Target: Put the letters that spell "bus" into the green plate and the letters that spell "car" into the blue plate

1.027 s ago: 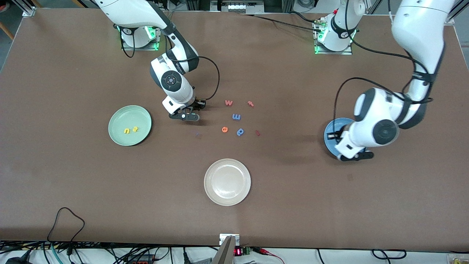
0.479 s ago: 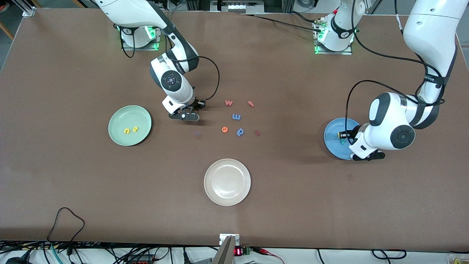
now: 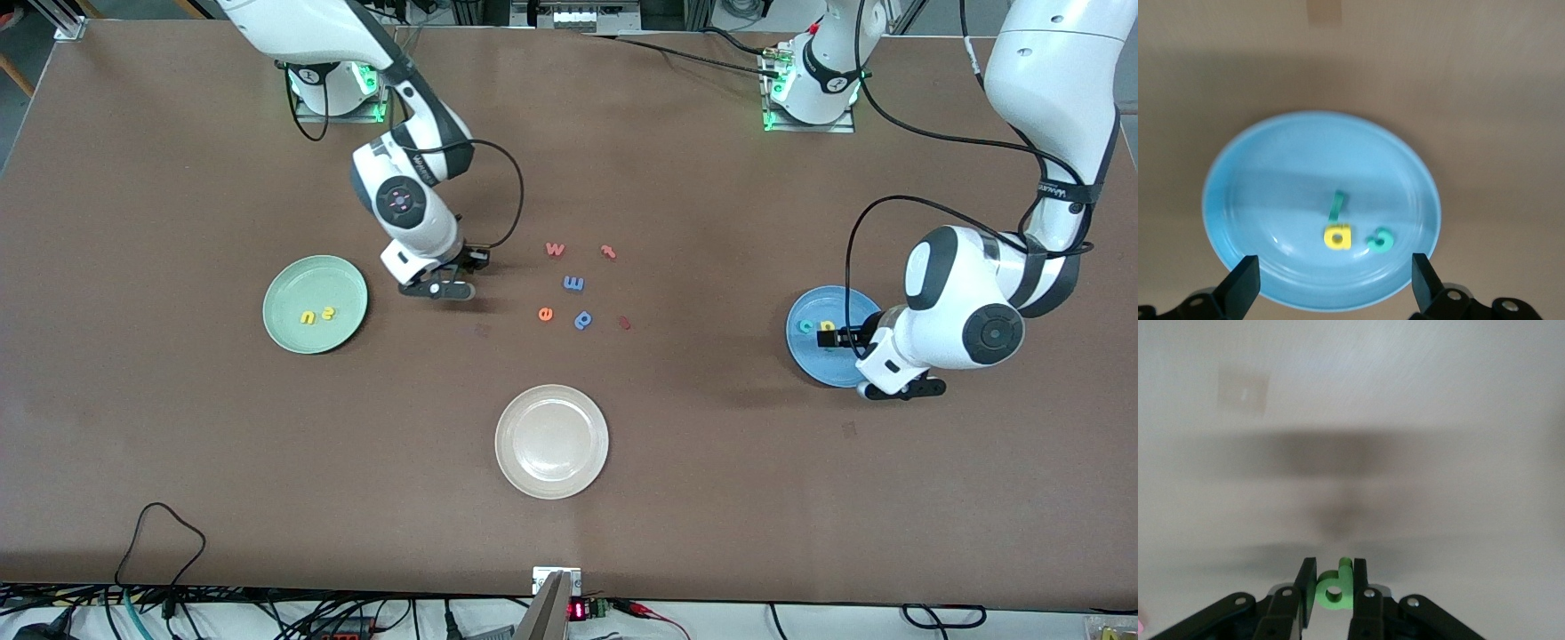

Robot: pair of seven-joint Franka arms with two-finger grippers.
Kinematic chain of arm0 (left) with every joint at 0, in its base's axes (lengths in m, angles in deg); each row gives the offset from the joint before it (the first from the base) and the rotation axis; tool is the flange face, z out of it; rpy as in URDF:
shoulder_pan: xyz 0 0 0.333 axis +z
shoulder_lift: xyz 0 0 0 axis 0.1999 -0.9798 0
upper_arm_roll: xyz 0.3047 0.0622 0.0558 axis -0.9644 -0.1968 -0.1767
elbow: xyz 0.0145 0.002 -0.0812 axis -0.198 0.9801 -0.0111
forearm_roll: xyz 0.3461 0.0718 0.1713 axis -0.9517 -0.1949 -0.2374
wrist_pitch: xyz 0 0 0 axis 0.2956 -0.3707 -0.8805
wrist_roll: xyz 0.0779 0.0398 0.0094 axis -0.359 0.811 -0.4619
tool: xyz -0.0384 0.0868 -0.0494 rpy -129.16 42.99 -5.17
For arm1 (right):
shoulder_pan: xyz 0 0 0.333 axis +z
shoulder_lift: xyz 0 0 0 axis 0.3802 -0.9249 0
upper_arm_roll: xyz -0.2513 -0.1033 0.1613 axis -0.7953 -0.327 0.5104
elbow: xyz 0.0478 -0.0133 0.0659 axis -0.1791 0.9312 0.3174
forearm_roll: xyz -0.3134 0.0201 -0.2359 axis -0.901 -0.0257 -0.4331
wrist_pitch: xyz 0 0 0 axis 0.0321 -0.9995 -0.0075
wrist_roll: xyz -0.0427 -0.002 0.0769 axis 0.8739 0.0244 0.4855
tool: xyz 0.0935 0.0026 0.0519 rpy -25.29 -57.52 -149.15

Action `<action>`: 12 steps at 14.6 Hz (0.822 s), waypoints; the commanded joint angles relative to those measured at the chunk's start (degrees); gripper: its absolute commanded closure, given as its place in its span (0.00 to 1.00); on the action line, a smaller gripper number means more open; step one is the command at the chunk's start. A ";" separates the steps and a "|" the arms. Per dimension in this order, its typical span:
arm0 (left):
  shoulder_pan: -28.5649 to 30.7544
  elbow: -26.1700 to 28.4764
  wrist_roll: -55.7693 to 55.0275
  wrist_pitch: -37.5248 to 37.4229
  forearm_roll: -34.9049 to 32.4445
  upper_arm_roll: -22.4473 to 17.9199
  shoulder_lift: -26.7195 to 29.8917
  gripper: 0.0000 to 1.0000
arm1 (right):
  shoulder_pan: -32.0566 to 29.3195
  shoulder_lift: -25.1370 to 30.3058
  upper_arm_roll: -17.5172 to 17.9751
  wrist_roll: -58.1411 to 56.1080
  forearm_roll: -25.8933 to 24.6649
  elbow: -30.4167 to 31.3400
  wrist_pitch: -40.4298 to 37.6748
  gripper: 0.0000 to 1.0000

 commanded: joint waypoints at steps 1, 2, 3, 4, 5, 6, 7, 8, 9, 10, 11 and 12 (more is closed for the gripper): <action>0.16 -5.79 0.85 -0.91 -1.12 0.94 0.78 0.00 | -8.18 3.78 0.31 -7.42 -0.53 -0.48 -4.29 1.00; -0.19 -8.07 0.76 -1.87 -1.12 1.12 1.30 0.00 | -11.60 3.69 0.14 -11.19 -0.53 -0.48 -4.72 1.00; -0.28 -10.62 0.85 -3.45 -1.12 1.29 1.48 0.00 | -14.85 3.43 0.05 -14.88 -0.53 -0.48 -4.73 1.00; -0.37 -13.52 1.11 -5.38 -1.12 1.55 1.49 0.00 | -17.84 3.08 0.05 -18.05 -0.53 -0.48 -4.73 1.00; -0.19 -16.42 1.37 -7.40 -1.12 2.34 1.49 0.00 | -19.87 2.64 -0.04 -19.91 -0.53 -0.48 -4.73 1.00; -0.19 -19.84 1.72 -9.51 -1.12 2.35 1.49 0.00 | -21.55 2.12 -0.13 -21.14 -0.79 -0.48 -4.64 1.00; -0.11 -22.66 1.90 -11.01 -1.12 2.35 1.49 0.00 | -23.39 1.42 -0.30 -23.07 -1.66 -0.48 -4.64 1.00; -0.10 -26.69 4.34 -12.68 -0.94 2.09 1.40 0.00 | -25.15 0.89 -0.39 -25.18 -2.19 -0.48 -4.55 1.00; -0.10 -27.25 6.54 -12.78 -0.77 1.91 1.57 0.00 | -25.43 0.79 -0.39 -25.29 -2.29 -0.48 -4.55 1.00; -0.28 -27.34 8.04 -13.39 -0.33 1.56 3.05 0.00 | -25.43 0.79 -0.39 -25.46 -2.29 -0.48 -4.55 0.78; -0.28 -27.17 8.06 -13.83 -0.06 1.04 4.37 0.00 | -25.34 0.88 -0.39 -25.46 -2.46 -0.48 -4.55 0.55; -0.54 -26.91 8.14 -14.44 0.11 -0.62 5.86 0.00 | -25.43 1.32 -0.39 -25.46 -2.81 -0.48 -4.55 0.20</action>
